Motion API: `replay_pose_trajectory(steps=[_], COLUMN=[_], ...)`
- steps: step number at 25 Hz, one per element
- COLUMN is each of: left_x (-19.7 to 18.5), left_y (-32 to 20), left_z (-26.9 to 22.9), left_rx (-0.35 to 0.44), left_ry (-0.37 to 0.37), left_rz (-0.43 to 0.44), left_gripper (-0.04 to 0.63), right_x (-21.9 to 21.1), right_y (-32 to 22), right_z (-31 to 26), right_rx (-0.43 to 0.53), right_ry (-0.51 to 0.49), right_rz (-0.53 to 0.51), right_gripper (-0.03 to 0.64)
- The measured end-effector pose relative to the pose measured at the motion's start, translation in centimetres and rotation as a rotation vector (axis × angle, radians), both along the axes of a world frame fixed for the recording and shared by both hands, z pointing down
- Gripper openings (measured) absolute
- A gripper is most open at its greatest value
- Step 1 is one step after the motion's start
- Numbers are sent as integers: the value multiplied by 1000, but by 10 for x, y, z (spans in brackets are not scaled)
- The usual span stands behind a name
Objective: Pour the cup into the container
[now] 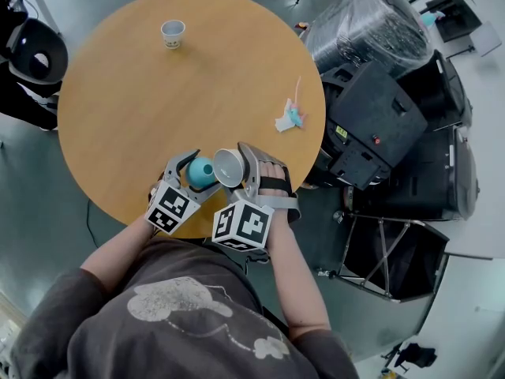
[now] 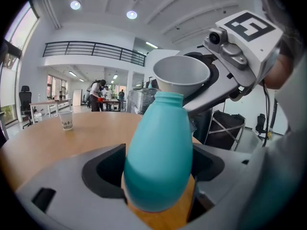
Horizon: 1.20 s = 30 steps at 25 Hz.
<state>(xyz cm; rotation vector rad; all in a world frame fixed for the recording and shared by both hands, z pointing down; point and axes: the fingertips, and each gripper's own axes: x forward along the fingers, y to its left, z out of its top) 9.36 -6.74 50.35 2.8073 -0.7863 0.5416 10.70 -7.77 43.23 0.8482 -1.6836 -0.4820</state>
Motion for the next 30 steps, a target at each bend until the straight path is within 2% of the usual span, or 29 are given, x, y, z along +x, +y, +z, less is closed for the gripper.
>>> replay_pose_trajectory(steps=[30], left_x=[12], left_y=[-1], left_z=[4], left_rx=[-14], left_ry=[10], left_rz=[2], left_gripper=[397], right_x=[7], right_y=[-7], right_z=[2], right_rx=[8], right_ry=[177], right_rz=[-49], right_gripper=[301])
